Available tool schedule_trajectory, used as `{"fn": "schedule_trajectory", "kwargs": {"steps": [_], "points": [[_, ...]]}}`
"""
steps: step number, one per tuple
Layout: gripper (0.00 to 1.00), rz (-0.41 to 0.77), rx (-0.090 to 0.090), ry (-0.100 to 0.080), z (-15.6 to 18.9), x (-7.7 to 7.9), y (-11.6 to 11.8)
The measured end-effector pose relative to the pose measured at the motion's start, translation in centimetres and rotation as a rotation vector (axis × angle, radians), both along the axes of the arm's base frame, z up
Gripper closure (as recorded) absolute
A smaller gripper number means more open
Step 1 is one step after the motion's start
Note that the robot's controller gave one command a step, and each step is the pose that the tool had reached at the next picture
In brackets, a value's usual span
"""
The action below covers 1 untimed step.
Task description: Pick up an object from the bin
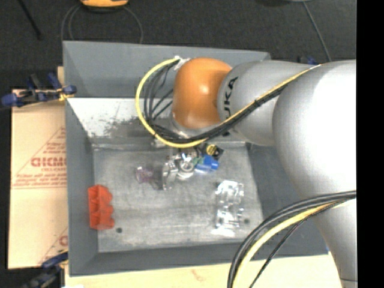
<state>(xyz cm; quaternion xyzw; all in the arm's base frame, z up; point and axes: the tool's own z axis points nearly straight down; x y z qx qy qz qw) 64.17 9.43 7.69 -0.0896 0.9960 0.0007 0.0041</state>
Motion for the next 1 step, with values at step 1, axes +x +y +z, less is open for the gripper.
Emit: {"fn": "schedule_trajectory", "kwargs": {"steps": [1], "points": [[1.0, -0.002, 0.002, -0.001, 0.12, 0.04, 0.08]]}}
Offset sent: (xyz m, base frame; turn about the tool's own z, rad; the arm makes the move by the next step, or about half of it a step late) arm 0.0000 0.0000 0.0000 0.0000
